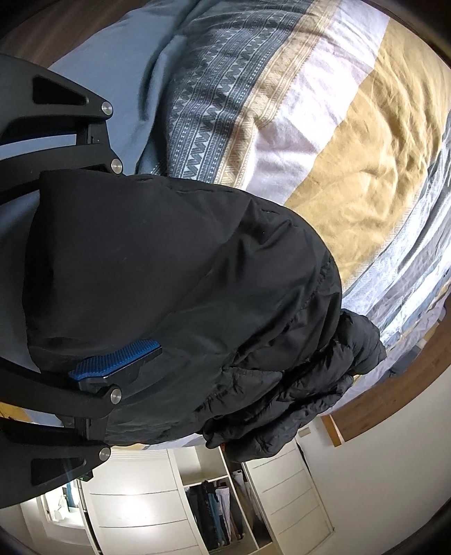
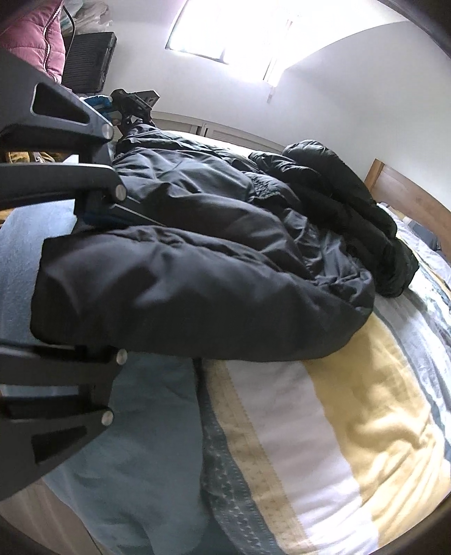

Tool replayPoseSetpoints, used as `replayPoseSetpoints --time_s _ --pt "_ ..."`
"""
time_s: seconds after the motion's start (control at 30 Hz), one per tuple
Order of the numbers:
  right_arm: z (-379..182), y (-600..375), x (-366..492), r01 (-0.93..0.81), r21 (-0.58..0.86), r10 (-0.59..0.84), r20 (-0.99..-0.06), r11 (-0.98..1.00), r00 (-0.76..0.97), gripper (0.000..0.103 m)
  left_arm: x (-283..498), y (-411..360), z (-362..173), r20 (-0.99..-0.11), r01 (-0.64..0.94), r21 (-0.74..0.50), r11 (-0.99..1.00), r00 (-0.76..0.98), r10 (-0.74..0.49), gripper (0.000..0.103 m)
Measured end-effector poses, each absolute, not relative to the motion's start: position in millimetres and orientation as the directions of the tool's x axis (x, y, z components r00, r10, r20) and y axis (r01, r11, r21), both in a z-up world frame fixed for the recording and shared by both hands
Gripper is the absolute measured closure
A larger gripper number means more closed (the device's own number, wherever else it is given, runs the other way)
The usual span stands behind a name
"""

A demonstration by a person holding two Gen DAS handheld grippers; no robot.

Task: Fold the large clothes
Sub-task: 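Grasp the side edge of the folded coat with both tools, then lift and fold the held side over the rest of the coat with both tools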

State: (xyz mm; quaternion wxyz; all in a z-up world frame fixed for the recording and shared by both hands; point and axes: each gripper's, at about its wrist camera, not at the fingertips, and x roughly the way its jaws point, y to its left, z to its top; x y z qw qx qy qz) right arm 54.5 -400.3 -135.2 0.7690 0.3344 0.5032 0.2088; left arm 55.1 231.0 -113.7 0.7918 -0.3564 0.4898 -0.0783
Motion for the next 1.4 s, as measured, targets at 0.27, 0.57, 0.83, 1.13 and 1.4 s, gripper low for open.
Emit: replayPoseSetpoints --time_s 0.27,0.57,0.83,1.13,1.4 --pt "-128.1 -395.3 57.4 -0.011 0.711 0.655 -0.642 0.703 0.398 0.074 58.7 223.8 -115.2 -0.737 -0.233 -0.619 0.75 0.503 -0.451 0.044" --pt "-111.2 -392.7 58.9 -0.062 0.722 0.662 -0.593 0.689 0.459 0.084 67.7 211.1 -96.1 -0.737 -0.199 -0.603 0.772 0.509 -0.445 0.086" --pt "-72.6 -390.8 87.7 -0.124 0.738 0.675 -0.517 0.663 0.526 0.085 94.9 200.7 -43.3 -0.642 -0.082 -0.659 0.747 0.579 -0.503 0.089" --pt "-24.6 -395.1 140.0 -0.195 0.771 0.7 -0.401 0.606 0.591 0.085 141.4 206.3 20.1 -0.492 0.059 -0.734 0.676 0.64 -0.59 0.088" --pt "-2.0 -429.4 196.6 -0.178 0.869 0.678 -0.216 0.461 0.703 0.085 196.8 226.0 44.8 -0.324 0.09 -0.849 0.521 0.691 -0.646 0.088"
